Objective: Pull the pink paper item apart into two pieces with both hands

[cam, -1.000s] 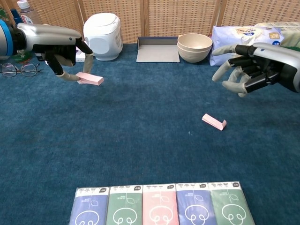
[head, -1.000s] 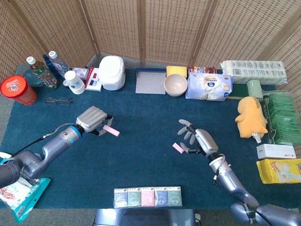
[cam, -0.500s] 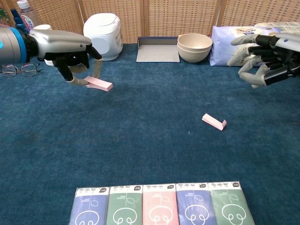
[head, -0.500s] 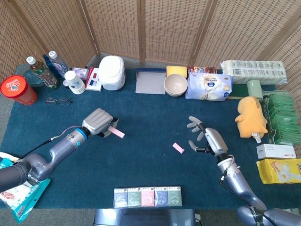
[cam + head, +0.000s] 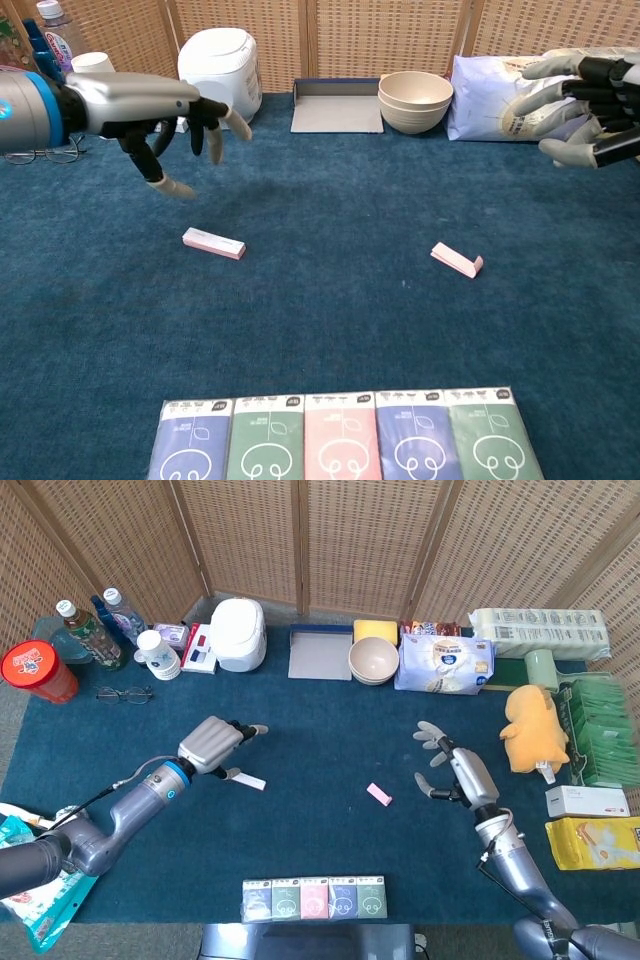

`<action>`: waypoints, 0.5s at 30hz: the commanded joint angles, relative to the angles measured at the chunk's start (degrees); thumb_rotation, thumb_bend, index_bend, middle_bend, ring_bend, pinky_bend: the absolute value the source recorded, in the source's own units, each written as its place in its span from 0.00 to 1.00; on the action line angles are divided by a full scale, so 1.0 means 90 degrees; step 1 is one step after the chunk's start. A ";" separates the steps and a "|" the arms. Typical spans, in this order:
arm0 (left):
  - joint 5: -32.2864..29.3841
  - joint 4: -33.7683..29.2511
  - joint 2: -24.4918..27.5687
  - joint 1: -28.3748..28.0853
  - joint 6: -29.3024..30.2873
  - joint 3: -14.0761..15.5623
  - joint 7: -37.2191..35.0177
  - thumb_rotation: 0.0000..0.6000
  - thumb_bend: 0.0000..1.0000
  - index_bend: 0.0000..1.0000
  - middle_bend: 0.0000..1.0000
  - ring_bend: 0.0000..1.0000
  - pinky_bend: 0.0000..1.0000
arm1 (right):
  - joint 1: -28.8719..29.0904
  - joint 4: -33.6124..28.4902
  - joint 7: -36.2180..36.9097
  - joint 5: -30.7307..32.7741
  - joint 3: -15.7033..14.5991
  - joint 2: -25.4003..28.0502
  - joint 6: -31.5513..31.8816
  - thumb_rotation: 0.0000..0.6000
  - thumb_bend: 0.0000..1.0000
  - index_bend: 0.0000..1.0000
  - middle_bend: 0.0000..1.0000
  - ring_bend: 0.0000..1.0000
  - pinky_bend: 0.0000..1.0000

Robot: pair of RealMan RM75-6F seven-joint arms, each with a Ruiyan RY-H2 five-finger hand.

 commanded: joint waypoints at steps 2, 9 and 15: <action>-0.0070 -0.0904 0.0690 0.0792 0.1097 0.0051 0.0036 0.97 0.21 0.15 0.33 0.31 0.50 | -0.0058 0.0122 -0.0279 0.0008 -0.0007 0.0042 0.0091 1.00 0.41 0.10 0.21 0.18 0.31; 0.0147 -0.1921 0.1454 0.1915 0.2464 0.0387 -0.0007 0.97 0.21 0.15 0.32 0.30 0.49 | -0.0232 0.0144 -0.1186 0.0080 -0.0011 0.0053 0.0471 1.00 0.41 0.11 0.19 0.12 0.25; 0.0473 -0.2188 0.1789 0.2957 0.3606 0.0787 -0.0210 0.97 0.21 0.15 0.32 0.30 0.47 | -0.0491 -0.0074 -0.2550 0.0125 -0.0118 0.0136 0.0983 1.00 0.41 0.13 0.18 0.11 0.24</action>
